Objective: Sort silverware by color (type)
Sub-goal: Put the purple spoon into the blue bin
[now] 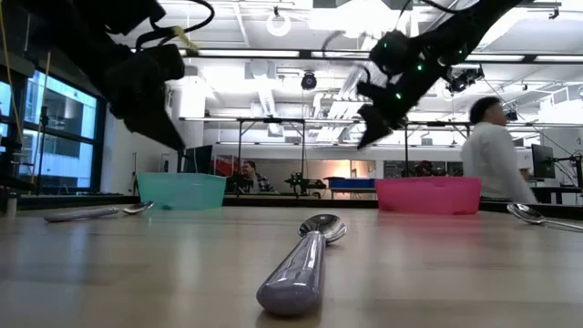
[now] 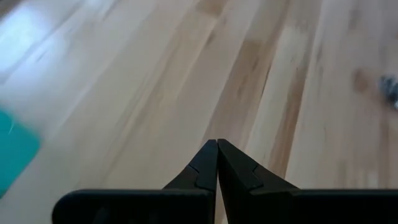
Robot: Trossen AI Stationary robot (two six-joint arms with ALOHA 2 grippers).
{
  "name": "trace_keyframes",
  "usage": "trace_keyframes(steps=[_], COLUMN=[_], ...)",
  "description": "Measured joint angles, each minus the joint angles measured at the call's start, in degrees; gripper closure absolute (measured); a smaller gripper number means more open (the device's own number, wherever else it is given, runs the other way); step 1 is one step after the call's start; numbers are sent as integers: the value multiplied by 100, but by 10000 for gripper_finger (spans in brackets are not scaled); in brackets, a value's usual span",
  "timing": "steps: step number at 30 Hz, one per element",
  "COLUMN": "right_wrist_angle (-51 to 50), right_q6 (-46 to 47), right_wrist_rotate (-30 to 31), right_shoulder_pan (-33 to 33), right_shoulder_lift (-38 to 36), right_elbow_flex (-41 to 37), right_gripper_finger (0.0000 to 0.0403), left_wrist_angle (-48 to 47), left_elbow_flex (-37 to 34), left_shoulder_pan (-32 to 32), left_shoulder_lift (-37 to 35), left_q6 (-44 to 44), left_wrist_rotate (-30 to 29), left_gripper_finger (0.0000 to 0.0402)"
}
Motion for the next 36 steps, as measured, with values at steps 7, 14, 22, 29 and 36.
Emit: trace_keyframes(steps=[7, 14, 22, 29, 36], right_wrist_angle=[3717, 5472, 5563, 5560, 5560], right_q6=[19, 20, -179, -180, -177], right_wrist_rotate=[-1327, -1363, -645, -609, -609], right_shoulder_pan=[667, 1422, 2032, 2204, 2252], right_shoulder_lift=[232, 376, 374, 374, 374], right_elbow_flex=[-1050, -1802, -1827, -1827, -1827], right_gripper_finger=[402, 402, 403, 403, 403], left_wrist_angle=[-1649, -2740, -2761, -2402, -2423], left_elbow_flex=[285, 303, 257, 255, 253], left_shoulder_pan=[-597, -844, -699, -588, -487], left_shoulder_lift=[0, 19, 416, 1075, 1634], left_q6=[-1218, -2833, -3594, -3643, -3398], left_wrist_rotate=[-491, -702, -731, -716, -766], left_gripper_finger=[398, 389, 312, 261, 265])
